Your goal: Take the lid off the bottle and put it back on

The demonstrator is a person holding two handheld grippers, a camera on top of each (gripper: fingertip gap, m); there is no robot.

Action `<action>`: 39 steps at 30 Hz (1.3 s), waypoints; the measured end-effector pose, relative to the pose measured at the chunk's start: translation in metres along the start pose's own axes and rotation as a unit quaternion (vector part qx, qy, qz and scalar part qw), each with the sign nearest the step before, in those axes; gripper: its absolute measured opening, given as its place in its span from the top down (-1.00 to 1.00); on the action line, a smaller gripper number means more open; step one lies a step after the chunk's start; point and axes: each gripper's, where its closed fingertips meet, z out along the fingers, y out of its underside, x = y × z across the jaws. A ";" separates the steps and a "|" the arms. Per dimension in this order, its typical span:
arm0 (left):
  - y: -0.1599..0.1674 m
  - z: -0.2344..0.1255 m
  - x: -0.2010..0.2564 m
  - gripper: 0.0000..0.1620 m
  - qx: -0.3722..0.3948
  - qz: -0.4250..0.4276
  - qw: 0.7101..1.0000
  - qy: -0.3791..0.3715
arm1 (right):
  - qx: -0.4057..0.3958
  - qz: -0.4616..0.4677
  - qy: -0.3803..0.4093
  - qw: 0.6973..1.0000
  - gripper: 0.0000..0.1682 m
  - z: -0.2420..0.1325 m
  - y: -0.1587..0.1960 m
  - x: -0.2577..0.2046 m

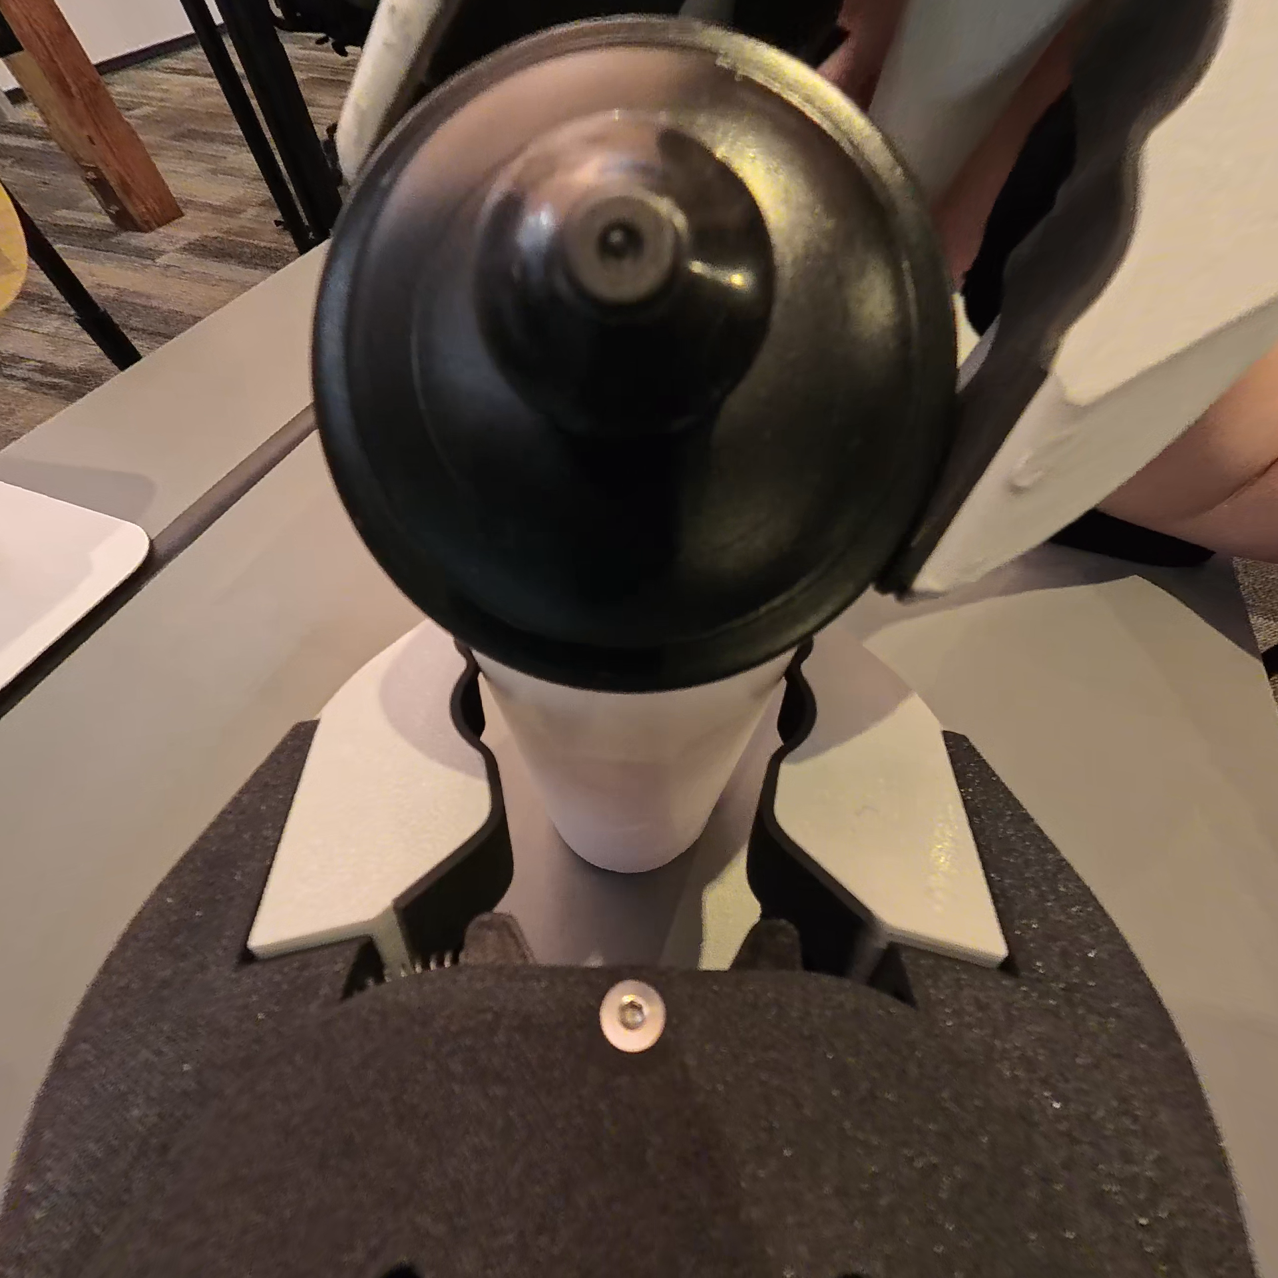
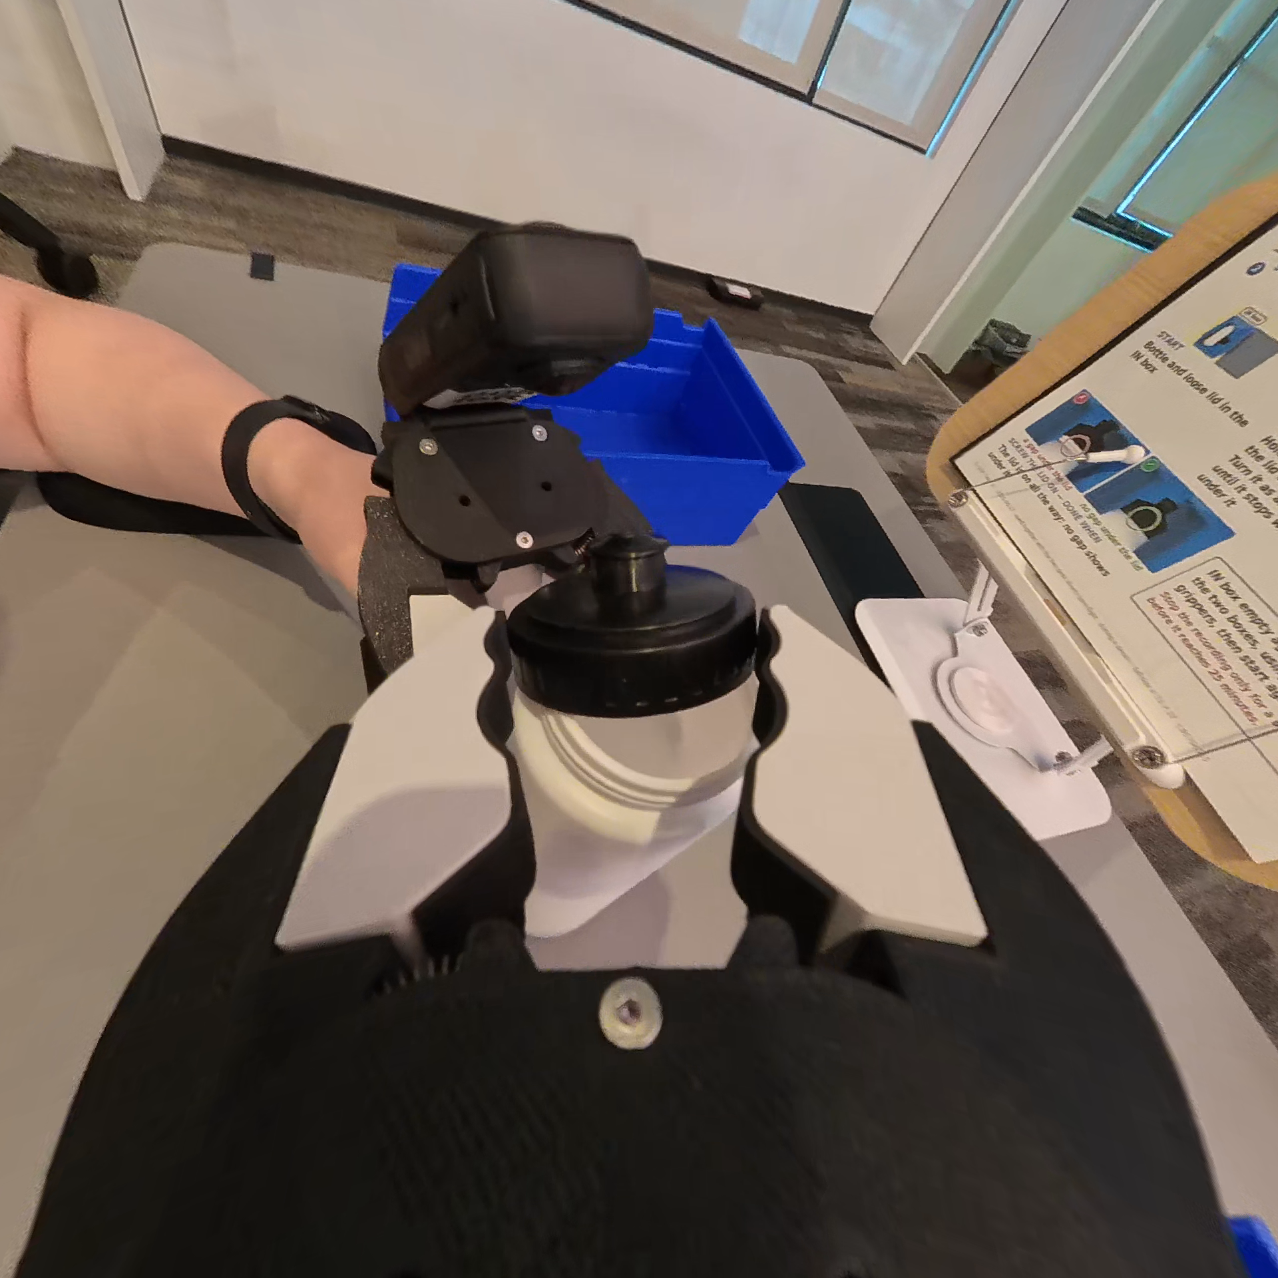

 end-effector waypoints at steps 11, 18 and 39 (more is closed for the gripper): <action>0.000 0.001 0.001 -0.05 -0.007 -0.001 1.000 -0.010 | -0.103 -0.055 0.089 0.989 0.14 0.001 0.009 0.001; 0.000 0.001 0.001 -0.05 -0.003 -0.001 1.000 -0.011 | -0.111 -0.061 0.095 0.987 0.15 -0.001 0.009 0.002; 0.000 0.001 -0.002 -0.05 0.001 -0.006 1.000 -0.006 | -0.170 0.328 0.310 0.876 0.15 -0.196 0.205 0.185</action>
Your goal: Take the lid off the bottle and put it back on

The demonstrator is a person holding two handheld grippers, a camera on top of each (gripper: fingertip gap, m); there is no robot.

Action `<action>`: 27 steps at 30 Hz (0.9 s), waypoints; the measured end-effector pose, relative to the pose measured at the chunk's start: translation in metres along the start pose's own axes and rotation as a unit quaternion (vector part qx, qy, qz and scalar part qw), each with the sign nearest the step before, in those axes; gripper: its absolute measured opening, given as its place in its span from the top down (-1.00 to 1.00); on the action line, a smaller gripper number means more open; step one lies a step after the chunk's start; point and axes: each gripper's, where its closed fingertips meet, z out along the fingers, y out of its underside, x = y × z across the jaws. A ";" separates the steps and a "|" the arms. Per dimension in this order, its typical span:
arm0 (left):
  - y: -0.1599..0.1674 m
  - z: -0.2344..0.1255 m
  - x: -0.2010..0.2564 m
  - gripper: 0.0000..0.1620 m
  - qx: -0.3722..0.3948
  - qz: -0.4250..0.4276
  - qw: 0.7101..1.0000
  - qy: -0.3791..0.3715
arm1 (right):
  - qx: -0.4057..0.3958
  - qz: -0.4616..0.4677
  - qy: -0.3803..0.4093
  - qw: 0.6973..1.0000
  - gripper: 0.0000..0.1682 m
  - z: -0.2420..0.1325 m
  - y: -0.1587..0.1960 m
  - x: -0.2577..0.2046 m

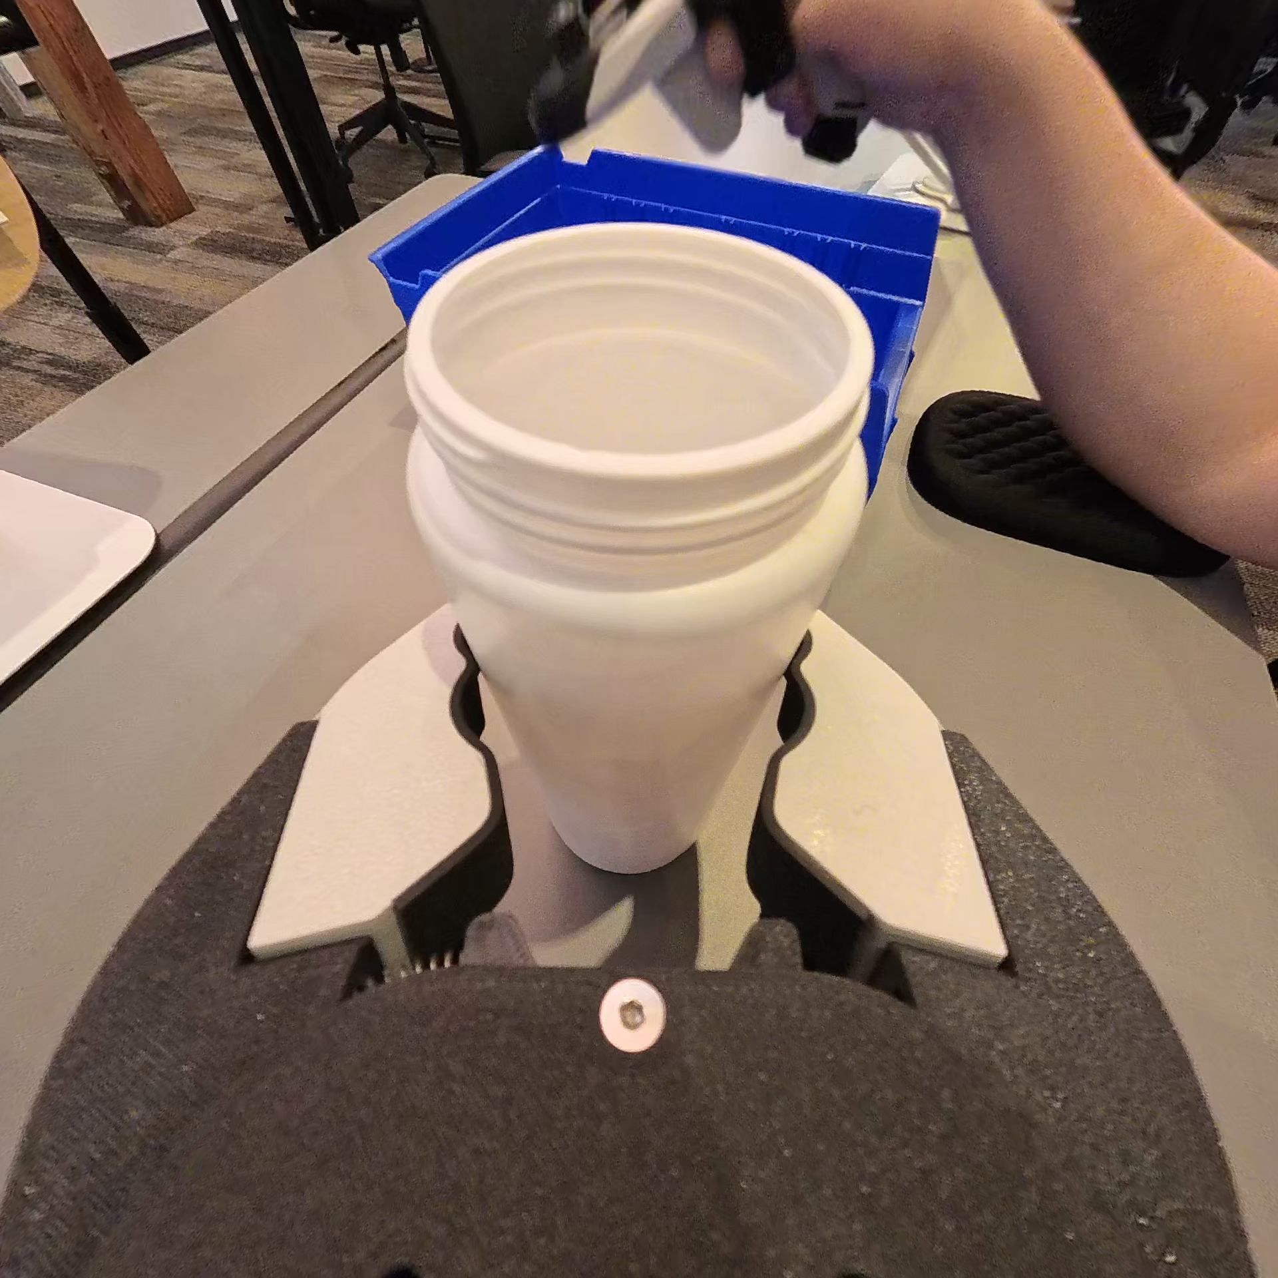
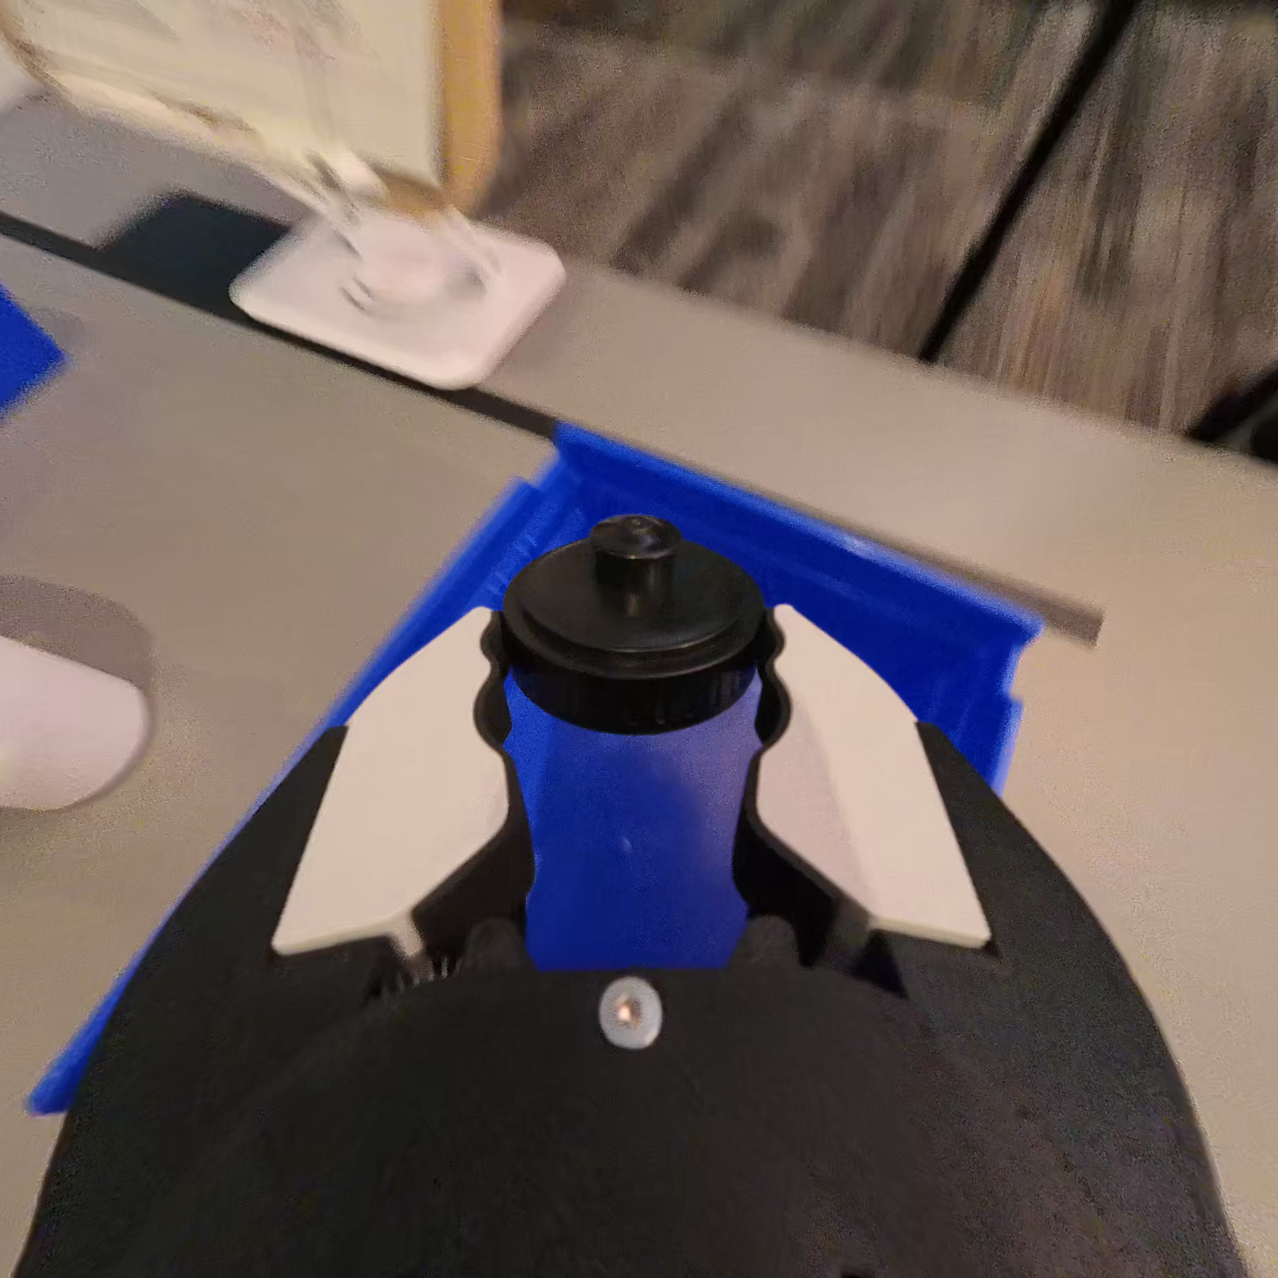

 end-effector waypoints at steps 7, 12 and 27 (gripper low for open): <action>0.000 0.000 0.000 -0.05 -0.001 -0.001 1.000 0.001 | -0.090 0.061 0.070 0.992 0.13 0.056 0.062 0.041; 0.000 0.000 0.000 -0.05 -0.002 -0.001 1.000 0.002 | -0.137 0.050 0.099 0.984 0.14 0.065 0.084 0.050; 0.001 -0.001 0.000 -0.05 -0.006 0.000 1.000 0.002 | -0.280 0.048 0.115 0.952 0.13 0.061 0.130 0.049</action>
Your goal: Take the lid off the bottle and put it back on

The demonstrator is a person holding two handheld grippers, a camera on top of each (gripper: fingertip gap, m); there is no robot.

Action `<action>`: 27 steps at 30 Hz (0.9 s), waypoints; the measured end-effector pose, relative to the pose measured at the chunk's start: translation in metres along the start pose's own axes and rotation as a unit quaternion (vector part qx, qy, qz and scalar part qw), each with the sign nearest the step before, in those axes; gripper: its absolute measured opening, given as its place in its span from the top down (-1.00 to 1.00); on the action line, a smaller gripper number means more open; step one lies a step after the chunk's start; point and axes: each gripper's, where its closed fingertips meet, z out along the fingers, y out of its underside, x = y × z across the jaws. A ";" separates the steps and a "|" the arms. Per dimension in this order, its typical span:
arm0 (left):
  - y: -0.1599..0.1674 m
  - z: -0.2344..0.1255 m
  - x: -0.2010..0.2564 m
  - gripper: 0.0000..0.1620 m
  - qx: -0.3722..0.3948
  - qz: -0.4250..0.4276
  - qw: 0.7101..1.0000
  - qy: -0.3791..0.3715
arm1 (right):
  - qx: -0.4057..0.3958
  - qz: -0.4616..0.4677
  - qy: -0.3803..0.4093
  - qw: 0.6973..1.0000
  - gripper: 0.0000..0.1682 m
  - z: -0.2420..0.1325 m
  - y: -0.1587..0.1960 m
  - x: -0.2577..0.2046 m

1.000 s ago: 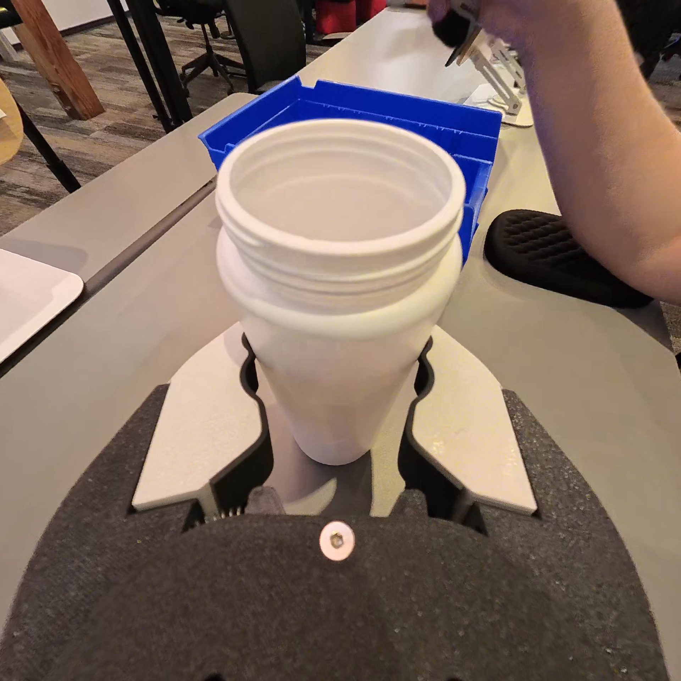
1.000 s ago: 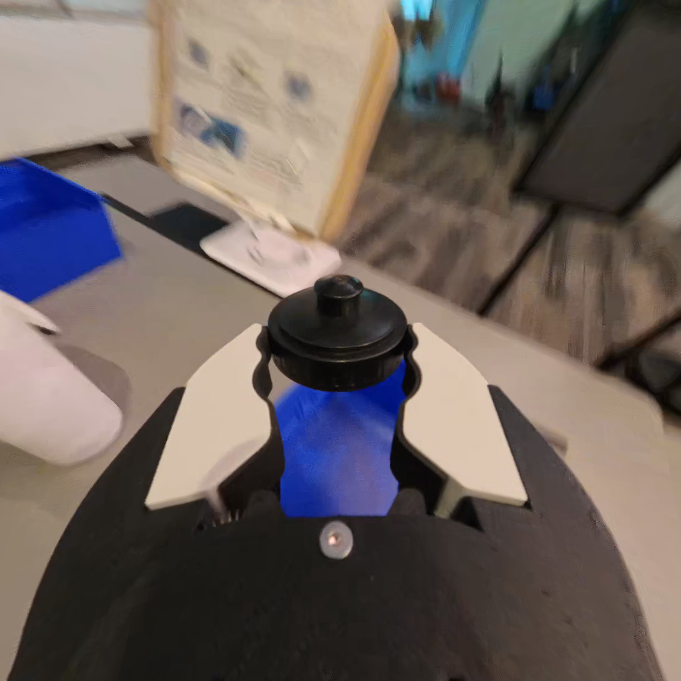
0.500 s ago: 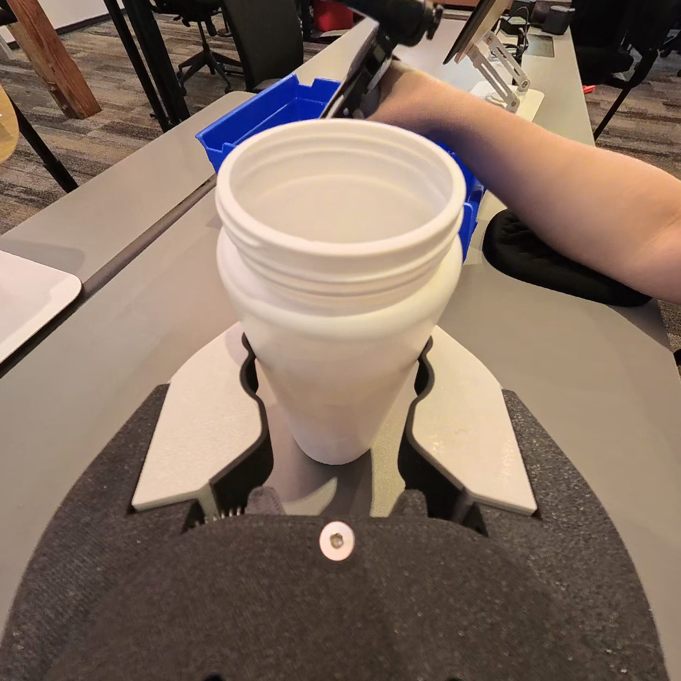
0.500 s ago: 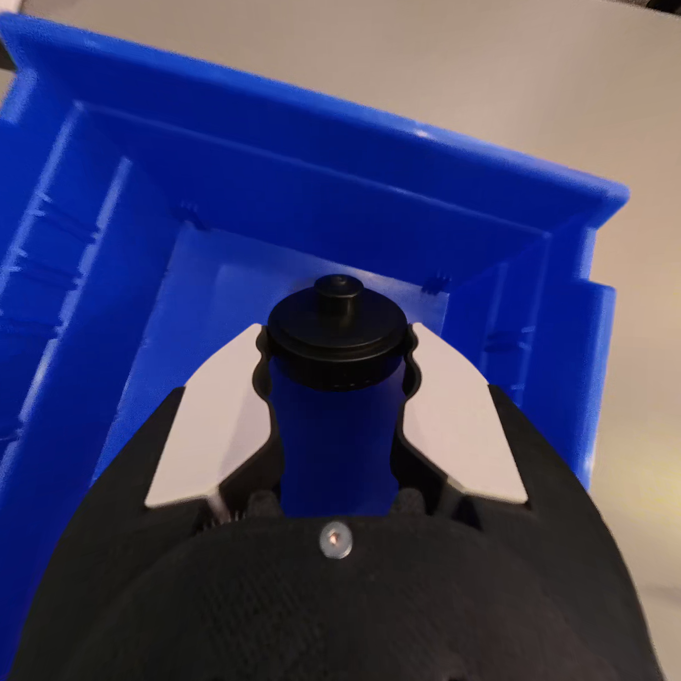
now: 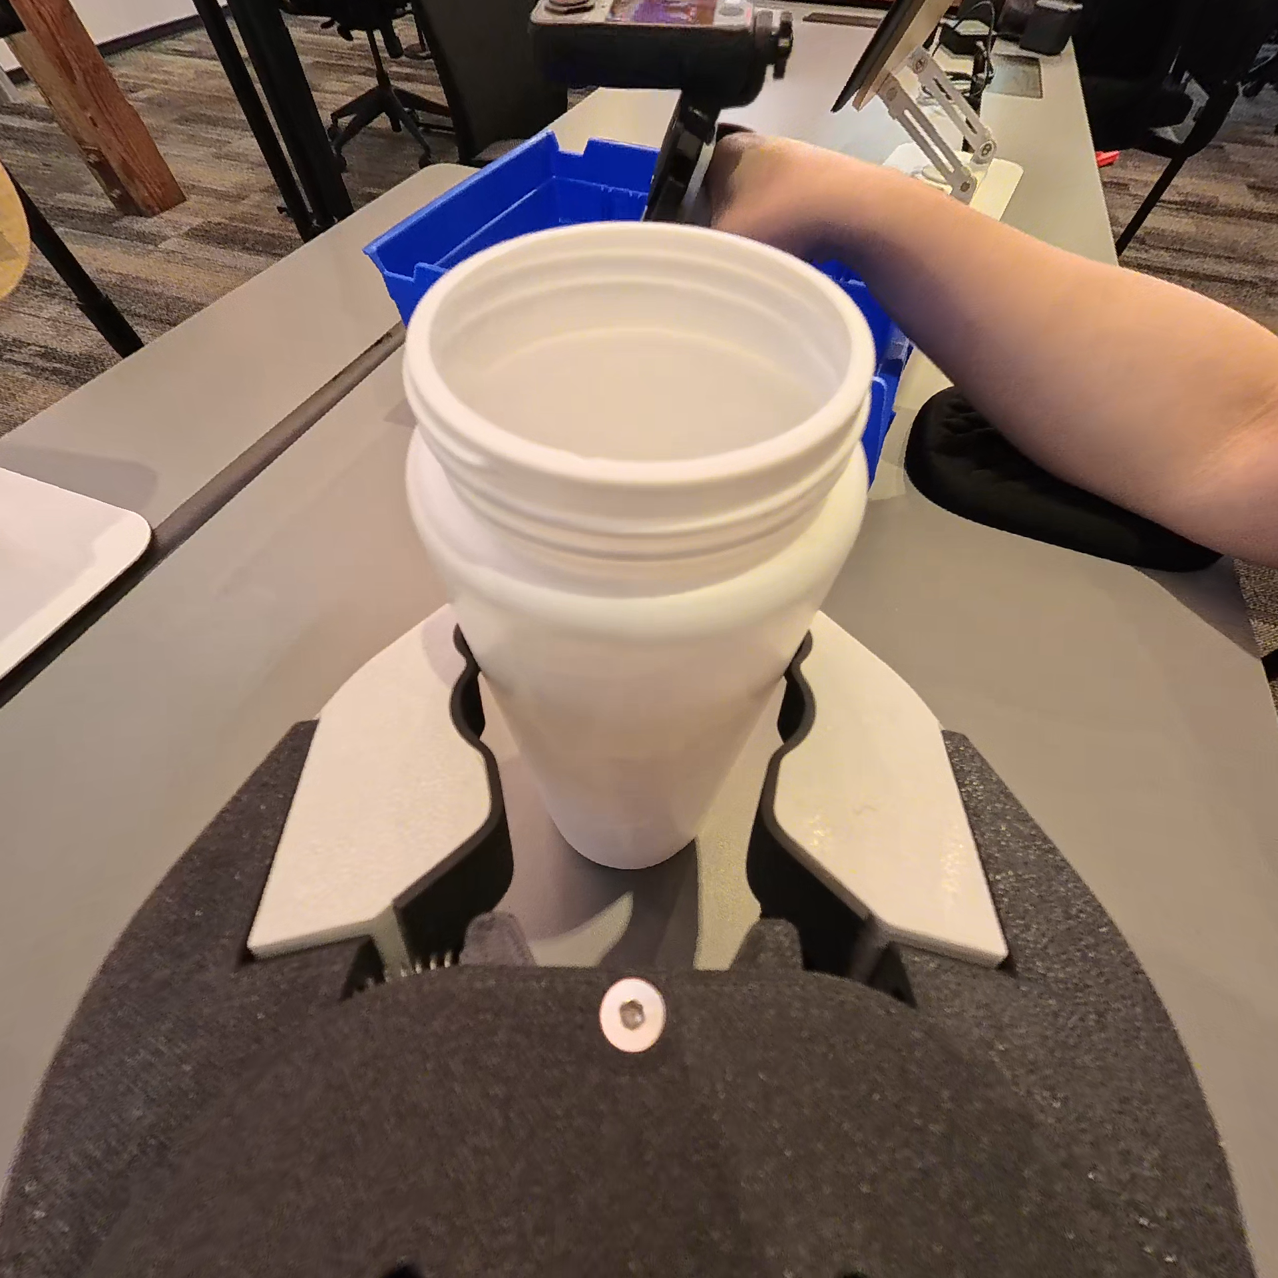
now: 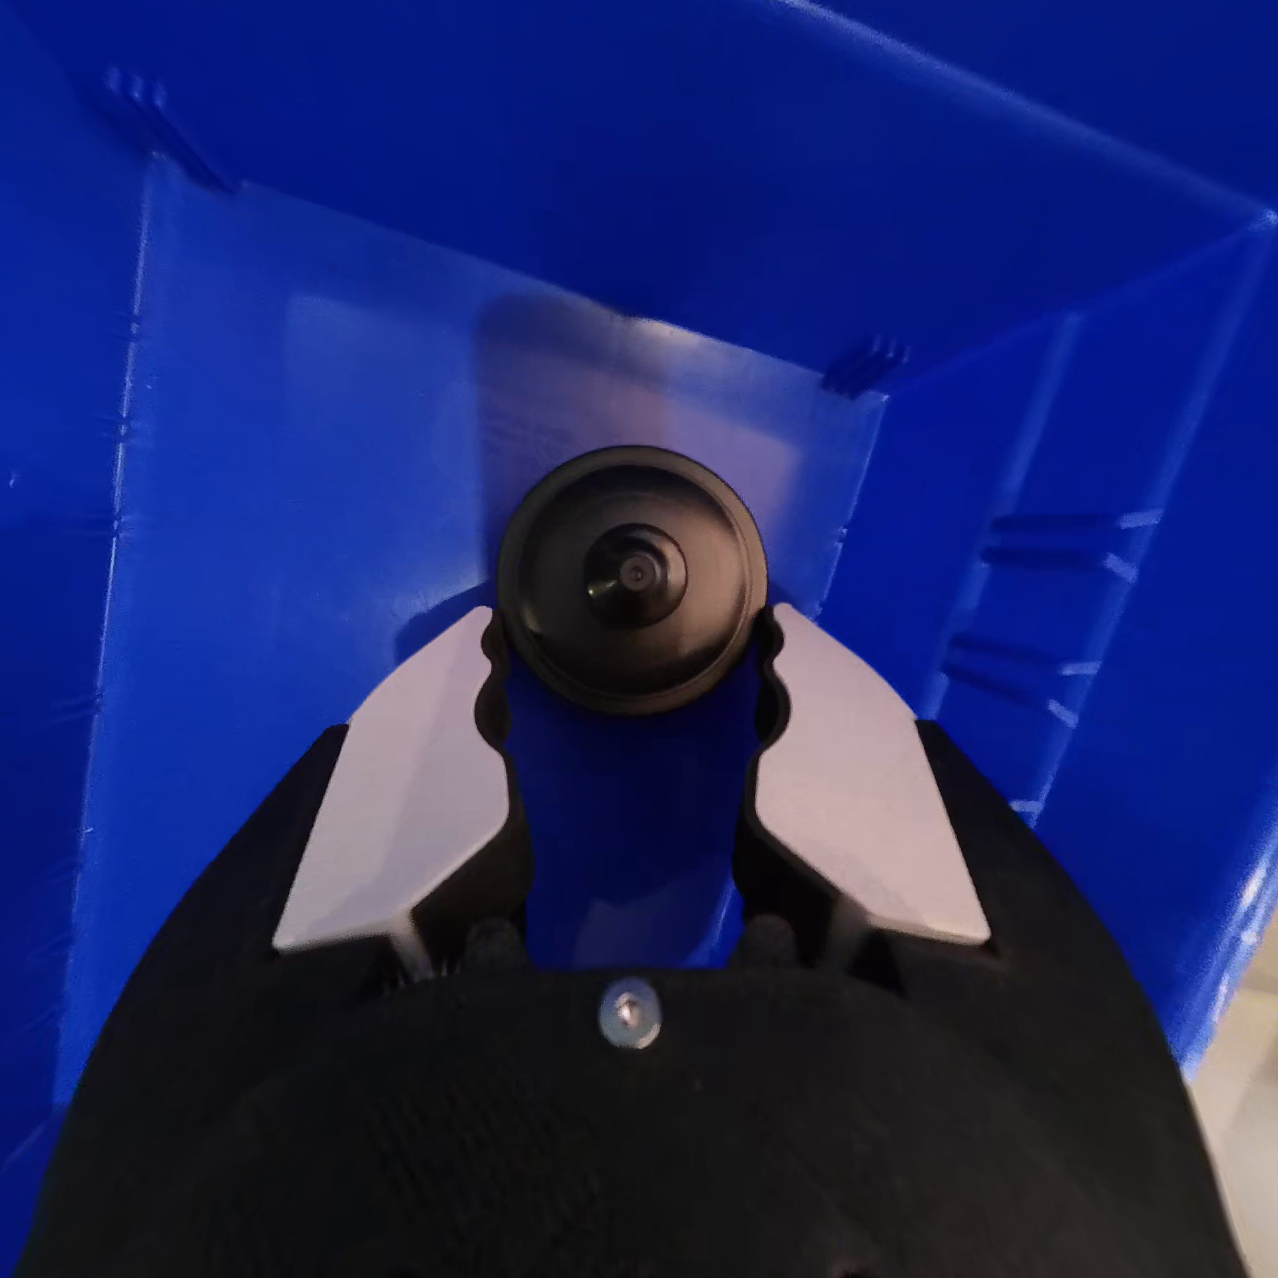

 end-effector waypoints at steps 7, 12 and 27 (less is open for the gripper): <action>0.000 0.000 -0.002 -0.05 0.002 -0.004 1.000 0.000 | 0.066 -0.015 0.013 0.998 0.12 -0.061 -0.027 -0.008; -0.001 0.000 -0.002 -0.05 0.008 -0.005 1.000 0.002 | 0.309 -0.111 0.000 0.945 0.09 -0.180 -0.083 -0.066; 0.012 0.002 -0.001 -0.35 -0.036 0.009 0.999 0.016 | 0.346 -0.383 -0.457 0.725 -0.09 -0.211 -0.023 -0.317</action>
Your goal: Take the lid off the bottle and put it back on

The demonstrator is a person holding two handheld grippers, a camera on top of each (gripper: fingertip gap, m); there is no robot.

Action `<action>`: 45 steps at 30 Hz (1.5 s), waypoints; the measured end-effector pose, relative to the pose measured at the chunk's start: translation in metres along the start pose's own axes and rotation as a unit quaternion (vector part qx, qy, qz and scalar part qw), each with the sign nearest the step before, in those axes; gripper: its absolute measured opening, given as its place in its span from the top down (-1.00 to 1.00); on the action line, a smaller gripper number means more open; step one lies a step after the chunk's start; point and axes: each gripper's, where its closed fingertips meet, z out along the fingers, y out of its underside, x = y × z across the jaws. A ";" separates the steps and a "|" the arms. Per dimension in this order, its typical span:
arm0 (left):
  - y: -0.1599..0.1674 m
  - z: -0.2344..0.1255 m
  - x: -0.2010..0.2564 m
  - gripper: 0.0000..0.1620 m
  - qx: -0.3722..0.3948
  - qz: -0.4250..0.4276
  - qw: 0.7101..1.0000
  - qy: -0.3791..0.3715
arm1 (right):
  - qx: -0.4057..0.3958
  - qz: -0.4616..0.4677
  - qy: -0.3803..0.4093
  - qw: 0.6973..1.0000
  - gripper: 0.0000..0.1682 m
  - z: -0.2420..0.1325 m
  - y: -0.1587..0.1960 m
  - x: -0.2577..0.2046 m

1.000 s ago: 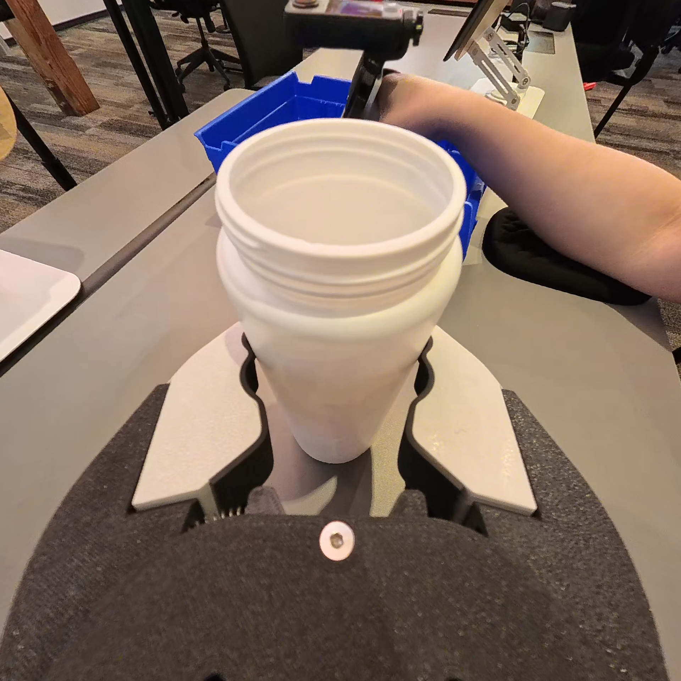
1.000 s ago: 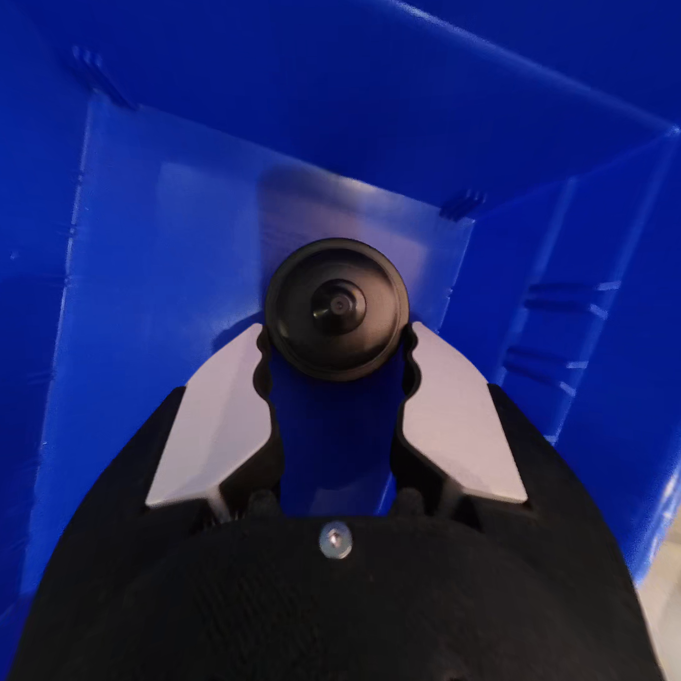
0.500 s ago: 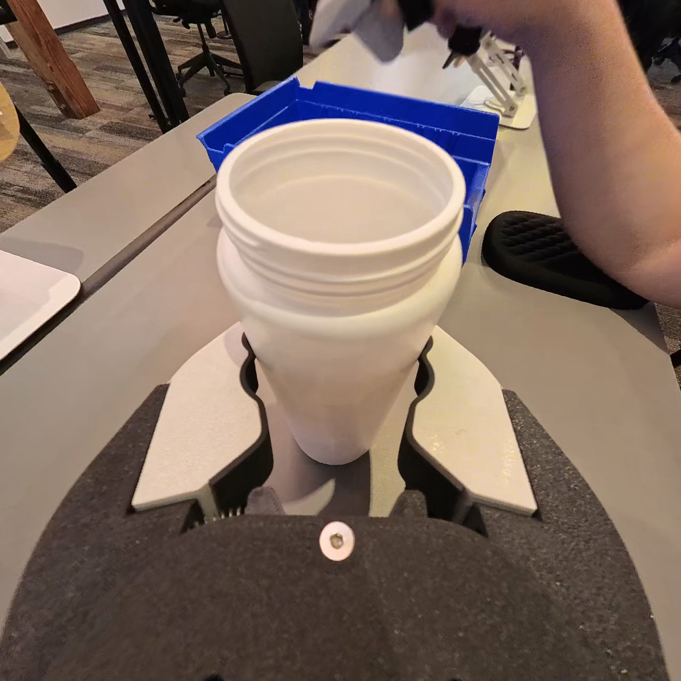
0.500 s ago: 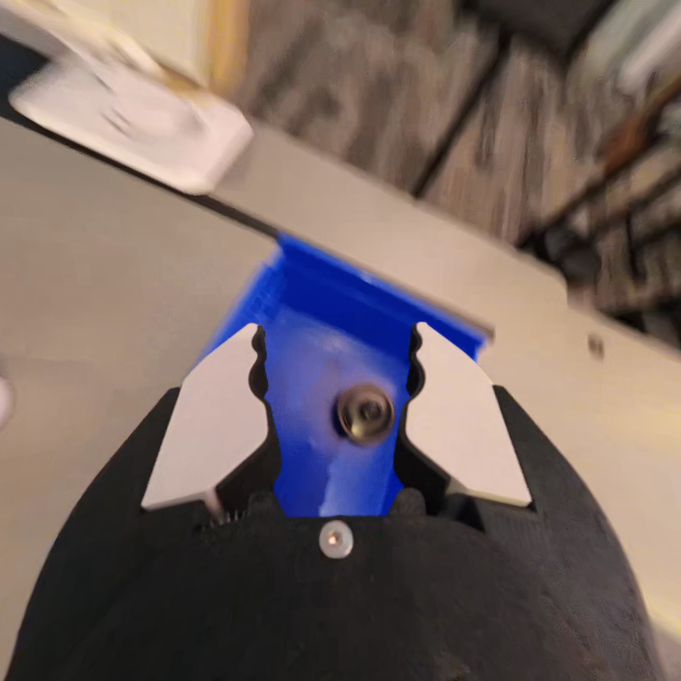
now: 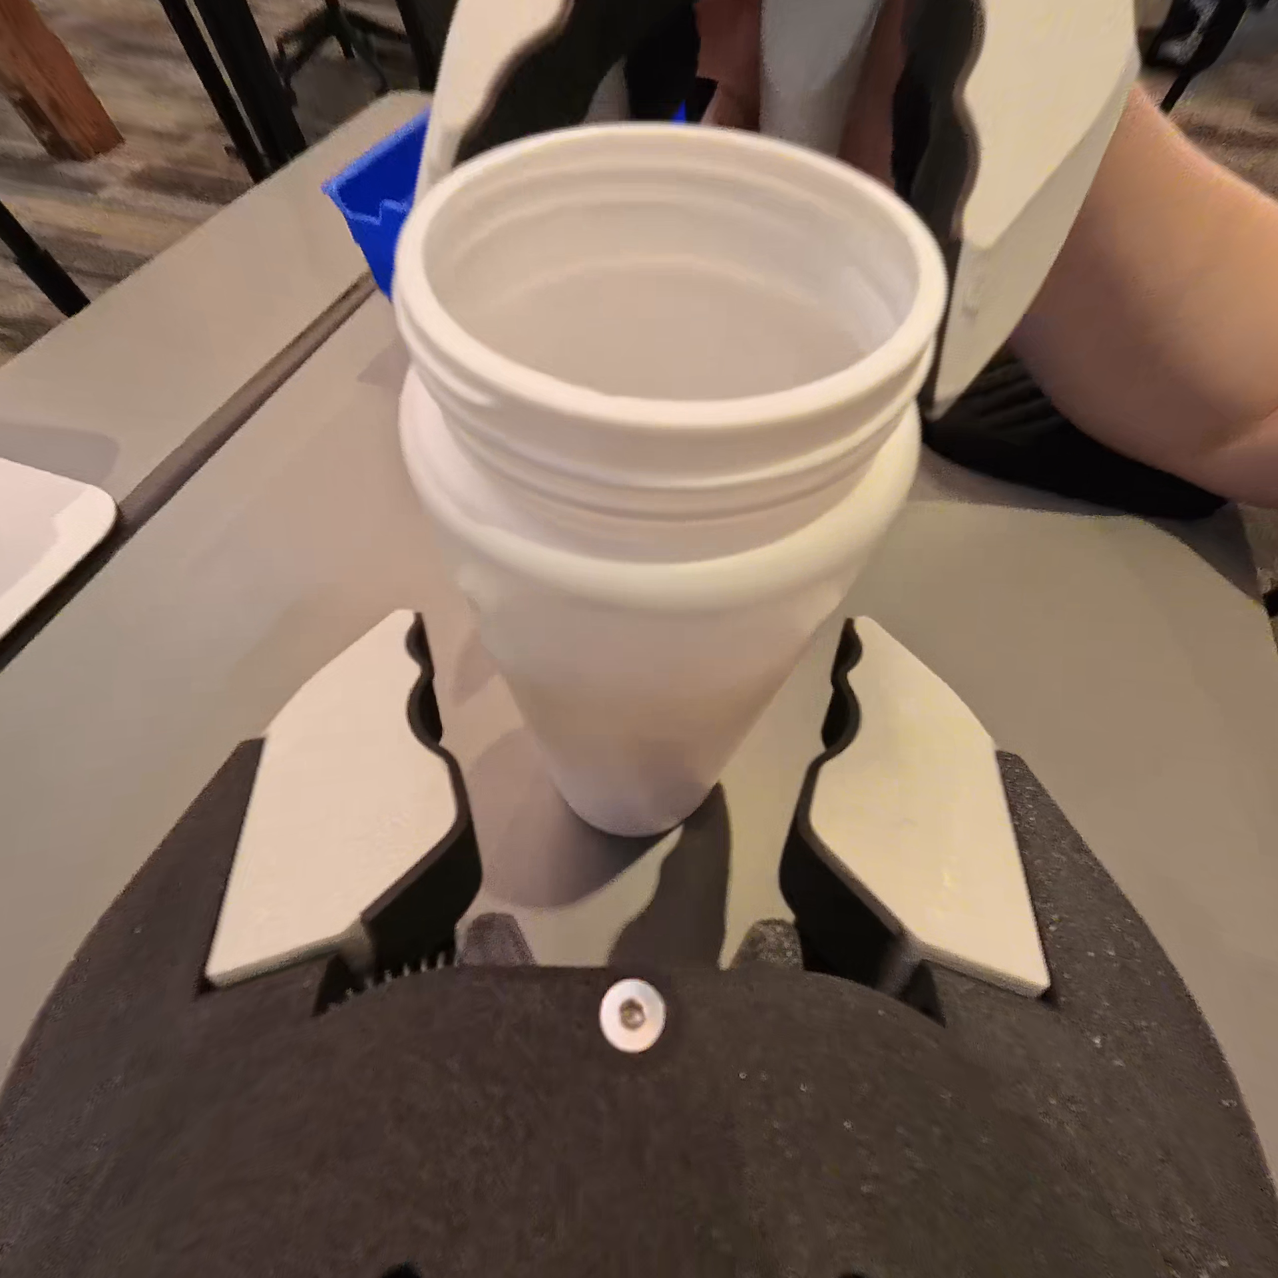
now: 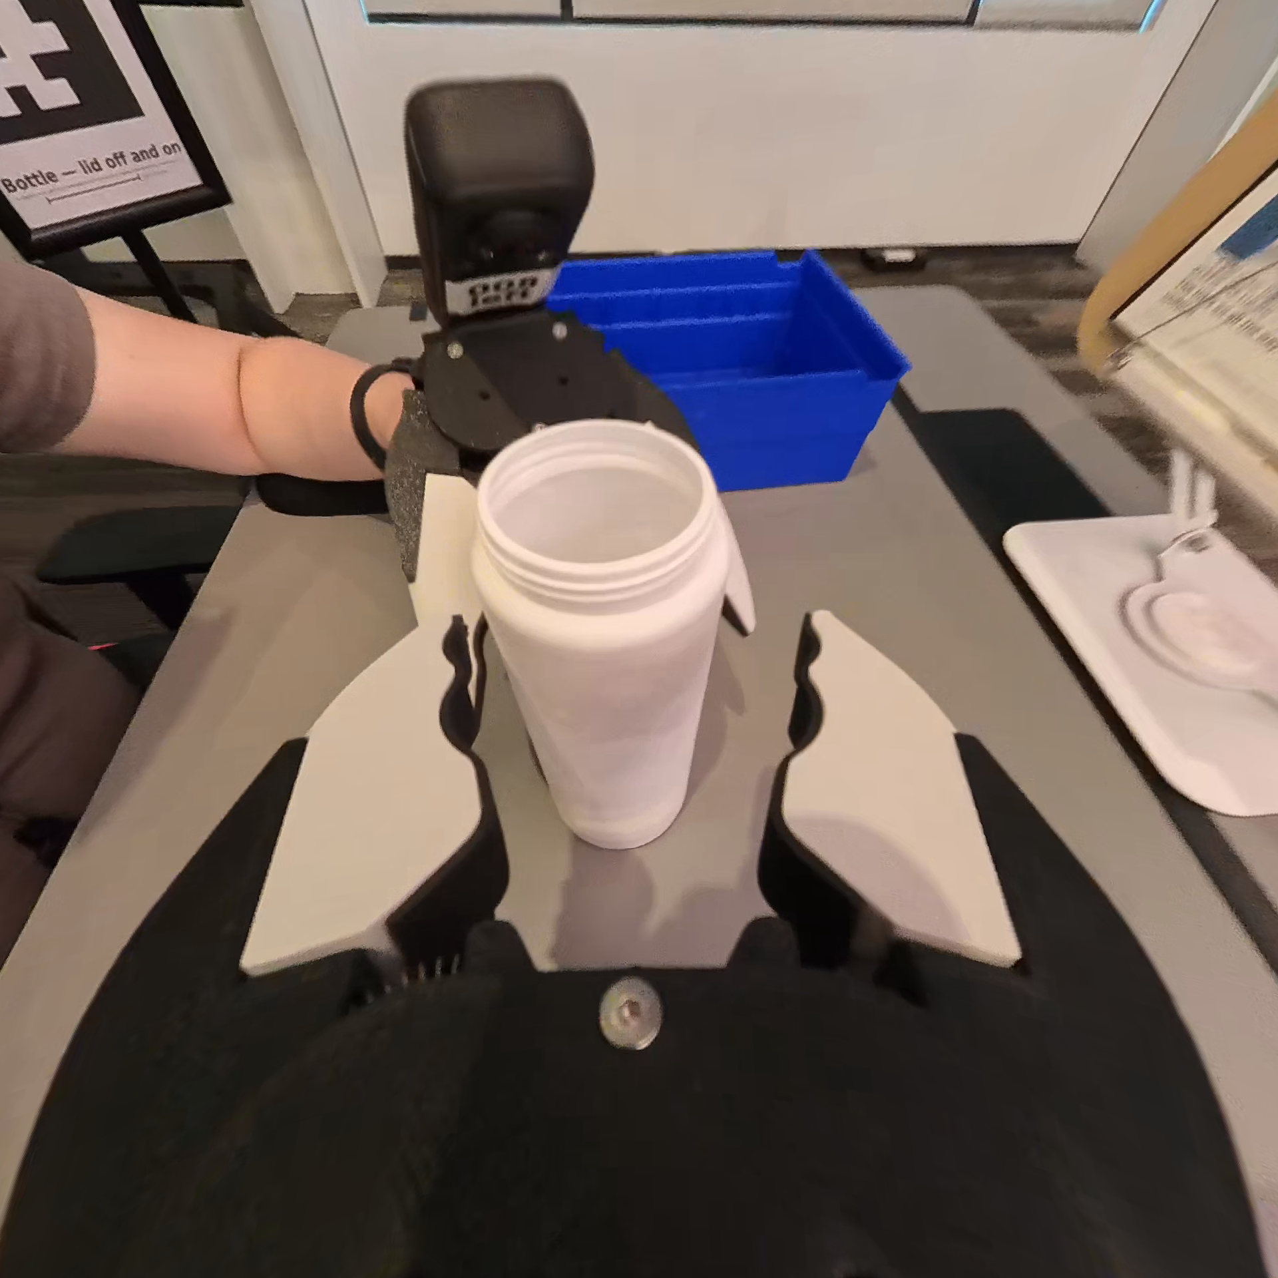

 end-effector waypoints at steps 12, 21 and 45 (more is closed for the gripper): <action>0.012 -0.012 -0.005 -0.61 -0.071 0.016 0.997 -0.002 | -0.042 0.019 -0.037 0.998 -0.09 0.034 0.028 -0.007; 0.002 -0.031 -0.015 -0.66 -0.062 0.023 0.998 -0.017 | -0.065 0.024 -0.050 0.996 -0.09 0.046 0.046 -0.008; -0.026 -0.045 -0.004 -0.63 -0.002 0.024 1.000 -0.001 | 0.052 0.069 0.196 0.977 -0.01 -0.122 -0.054 0.036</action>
